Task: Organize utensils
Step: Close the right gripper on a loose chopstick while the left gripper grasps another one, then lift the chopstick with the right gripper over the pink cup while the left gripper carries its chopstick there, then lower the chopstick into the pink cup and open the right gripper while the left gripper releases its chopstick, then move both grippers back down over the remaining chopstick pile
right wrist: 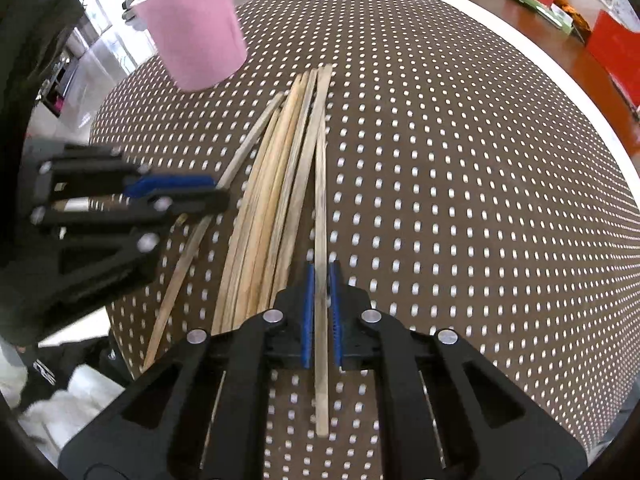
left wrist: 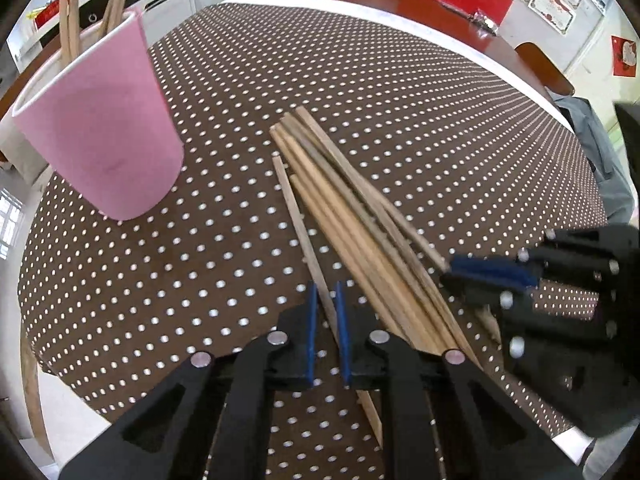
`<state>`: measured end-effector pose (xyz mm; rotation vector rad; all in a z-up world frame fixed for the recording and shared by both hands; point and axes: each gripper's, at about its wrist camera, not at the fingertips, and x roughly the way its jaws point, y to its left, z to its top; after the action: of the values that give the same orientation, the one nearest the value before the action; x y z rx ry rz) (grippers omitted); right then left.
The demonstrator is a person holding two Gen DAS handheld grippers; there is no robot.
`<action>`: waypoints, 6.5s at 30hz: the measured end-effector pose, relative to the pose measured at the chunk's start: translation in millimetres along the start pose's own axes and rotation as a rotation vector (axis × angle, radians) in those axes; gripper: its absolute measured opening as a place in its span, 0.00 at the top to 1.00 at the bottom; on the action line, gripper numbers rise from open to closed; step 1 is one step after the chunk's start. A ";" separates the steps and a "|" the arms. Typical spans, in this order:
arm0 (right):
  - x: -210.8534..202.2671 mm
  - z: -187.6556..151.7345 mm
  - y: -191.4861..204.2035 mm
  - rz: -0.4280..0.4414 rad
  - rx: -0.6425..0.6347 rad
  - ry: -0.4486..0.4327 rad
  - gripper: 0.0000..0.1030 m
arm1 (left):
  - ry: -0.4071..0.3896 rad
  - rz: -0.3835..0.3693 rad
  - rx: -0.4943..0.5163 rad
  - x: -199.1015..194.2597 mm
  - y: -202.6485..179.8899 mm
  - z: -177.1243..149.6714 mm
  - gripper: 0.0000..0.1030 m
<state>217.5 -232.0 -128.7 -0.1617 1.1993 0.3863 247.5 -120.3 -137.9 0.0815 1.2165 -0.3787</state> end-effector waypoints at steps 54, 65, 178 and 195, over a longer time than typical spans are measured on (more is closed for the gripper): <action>-154.1 75.2 66.5 0.262 0.061 -0.831 0.94 | -0.963 0.038 -0.012 -228.1 68.9 -17.2 0.95; -143.0 138.6 64.0 0.251 0.117 -1.009 0.94 | -1.135 0.056 -0.114 -243.5 96.9 25.9 0.95; -34.4 -30.9 -42.9 0.053 0.296 -0.381 0.36 | -0.071 0.088 -0.031 -8.3 -15.6 -18.8 0.37; -34.3 -22.5 -41.5 0.061 0.290 -0.364 0.35 | -0.046 0.111 0.009 -3.3 -10.9 1.7 0.33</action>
<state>202.9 -284.7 -108.3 0.1909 0.8887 0.2765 244.5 -130.1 -132.7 0.1465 1.1595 -0.2877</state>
